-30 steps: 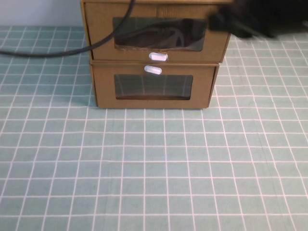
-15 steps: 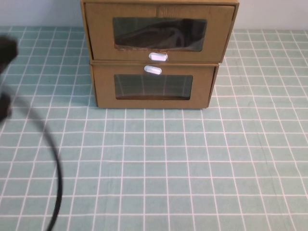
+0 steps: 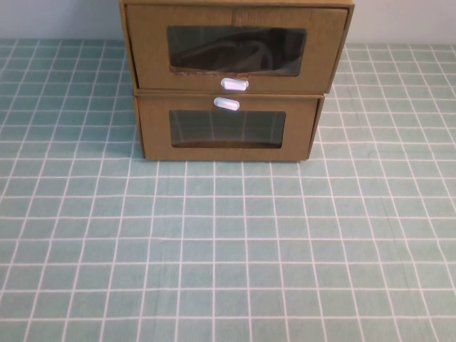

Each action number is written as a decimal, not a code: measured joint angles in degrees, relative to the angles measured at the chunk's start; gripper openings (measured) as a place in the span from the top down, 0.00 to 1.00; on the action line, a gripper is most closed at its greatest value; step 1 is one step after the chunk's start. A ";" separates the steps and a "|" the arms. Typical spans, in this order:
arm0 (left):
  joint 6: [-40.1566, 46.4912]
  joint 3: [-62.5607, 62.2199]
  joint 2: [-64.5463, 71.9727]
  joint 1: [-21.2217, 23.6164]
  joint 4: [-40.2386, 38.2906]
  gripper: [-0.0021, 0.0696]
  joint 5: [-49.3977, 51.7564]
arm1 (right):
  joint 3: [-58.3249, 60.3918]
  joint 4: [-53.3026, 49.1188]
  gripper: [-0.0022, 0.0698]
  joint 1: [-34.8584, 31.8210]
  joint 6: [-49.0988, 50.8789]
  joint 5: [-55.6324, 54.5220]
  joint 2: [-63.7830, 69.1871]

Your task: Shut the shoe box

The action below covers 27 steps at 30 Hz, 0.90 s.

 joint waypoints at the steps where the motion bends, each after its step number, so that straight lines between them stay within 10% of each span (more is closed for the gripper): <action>1: 0.00 2.15 -1.36 0.00 -0.12 0.98 -0.64 | 1.85 0.00 0.99 0.00 -0.24 -3.17 0.14; 27: 0.00 11.22 -3.43 0.00 -0.33 0.98 -5.87 | 18.90 0.35 0.99 0.00 -4.67 -17.60 1.04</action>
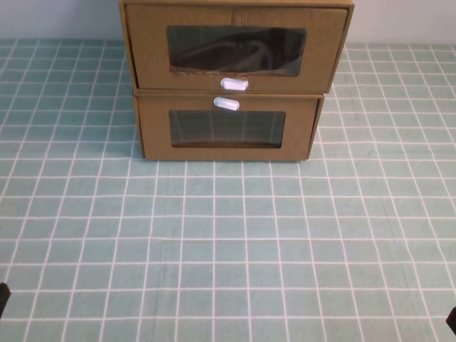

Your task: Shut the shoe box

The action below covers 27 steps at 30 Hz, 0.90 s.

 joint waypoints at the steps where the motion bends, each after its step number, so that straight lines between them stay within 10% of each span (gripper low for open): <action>1: 0.00 0.00 0.00 0.00 0.00 0.98 0.00 | 0.00 0.00 0.99 0.00 0.00 0.00 0.00; 27: 0.00 0.00 0.00 0.00 0.00 0.98 0.21 | 1.70 -2.95 0.99 -25.48 -5.87 9.69 -5.39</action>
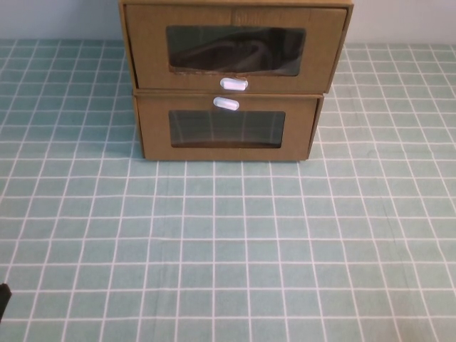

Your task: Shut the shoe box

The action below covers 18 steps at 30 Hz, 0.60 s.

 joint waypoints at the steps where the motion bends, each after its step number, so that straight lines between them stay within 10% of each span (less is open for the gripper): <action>1: 0.00 0.00 0.00 0.00 0.00 0.98 0.00 | 0.00 0.00 0.99 -0.12 0.05 0.09 0.00; 18: 0.00 0.00 0.00 0.00 0.00 0.98 0.29 | 0.00 0.47 0.99 -0.12 -0.17 0.39 0.00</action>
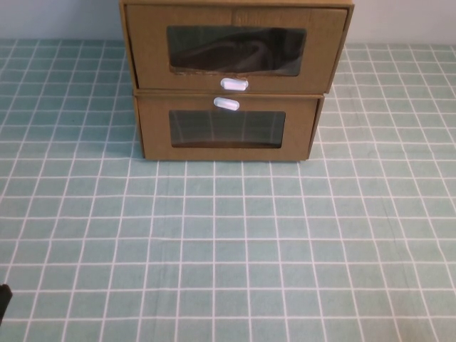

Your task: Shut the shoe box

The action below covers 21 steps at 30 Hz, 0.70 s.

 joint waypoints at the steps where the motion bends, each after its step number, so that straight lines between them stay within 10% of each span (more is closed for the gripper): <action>1: 0.00 0.00 0.00 0.00 0.00 0.98 0.00 | 0.00 0.00 0.99 0.00 0.00 0.00 0.00; 9: 0.48 0.00 0.00 0.25 6.26 0.98 -3.84 | 0.00 0.00 0.99 0.00 0.00 0.00 0.00; 21: -20.83 0.00 -0.36 12.66 23.85 0.98 8.98 | 0.00 0.00 0.99 -0.09 0.00 0.00 0.00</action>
